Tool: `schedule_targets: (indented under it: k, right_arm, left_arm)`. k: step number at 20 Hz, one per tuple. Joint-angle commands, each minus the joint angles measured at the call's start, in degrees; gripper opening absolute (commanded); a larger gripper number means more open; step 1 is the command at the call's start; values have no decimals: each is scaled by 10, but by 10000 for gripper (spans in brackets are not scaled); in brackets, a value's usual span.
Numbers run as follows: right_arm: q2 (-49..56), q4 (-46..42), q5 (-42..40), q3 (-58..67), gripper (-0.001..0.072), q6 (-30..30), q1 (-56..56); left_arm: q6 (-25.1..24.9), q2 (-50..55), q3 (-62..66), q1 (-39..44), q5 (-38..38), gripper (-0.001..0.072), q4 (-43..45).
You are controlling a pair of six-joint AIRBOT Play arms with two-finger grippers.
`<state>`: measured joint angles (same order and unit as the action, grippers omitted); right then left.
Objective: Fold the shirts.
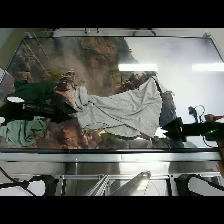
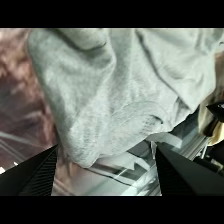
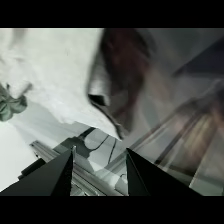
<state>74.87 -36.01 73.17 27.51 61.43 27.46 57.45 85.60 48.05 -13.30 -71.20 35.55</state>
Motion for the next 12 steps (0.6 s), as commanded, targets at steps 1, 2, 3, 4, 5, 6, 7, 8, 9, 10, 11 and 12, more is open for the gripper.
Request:
schedule_targets:
  k: [1,2,3,4,5,6,7,8,9,10,11,12]
  right_arm:
    - [-6,0,-51,-52,385,-13,-17]
    - [-6,10,-63,-52,384,-14,-33]
    - [-6,29,-78,-52,384,-15,-55]
    - [-6,49,-99,-52,384,-16,-78]
    - [-6,71,-123,-52,384,-16,-105]
    - [-6,93,-150,-52,381,-16,-129]
    - [-6,119,-173,-52,366,-20,-152]
    - [-6,155,-194,-51,311,-43,-172]
    - [-6,190,-203,-47,204,-73,-186]
    - [-6,214,-201,-39,127,-93,-190]
    - [-6,230,-188,-27,31,-111,-190]
    - [-6,237,-167,-12,17,-123,-188]
  left_arm:
    - [3,0,-32,44,61,641,9]
    - [3,0,-32,58,83,640,5]
    - [3,1,-32,71,105,640,5]
    - [3,1,-32,84,127,640,5]
    - [3,1,-32,93,142,639,5]
    - [3,1,-32,102,154,632,5]
    - [3,1,-32,109,164,515,5]
    - [2,1,-32,114,178,377,5]
    - [2,1,-32,118,188,199,4]
    - [0,1,-28,118,190,11,5]
    - [0,0,-19,118,183,19,5]
    - [0,0,-2,115,165,18,4]
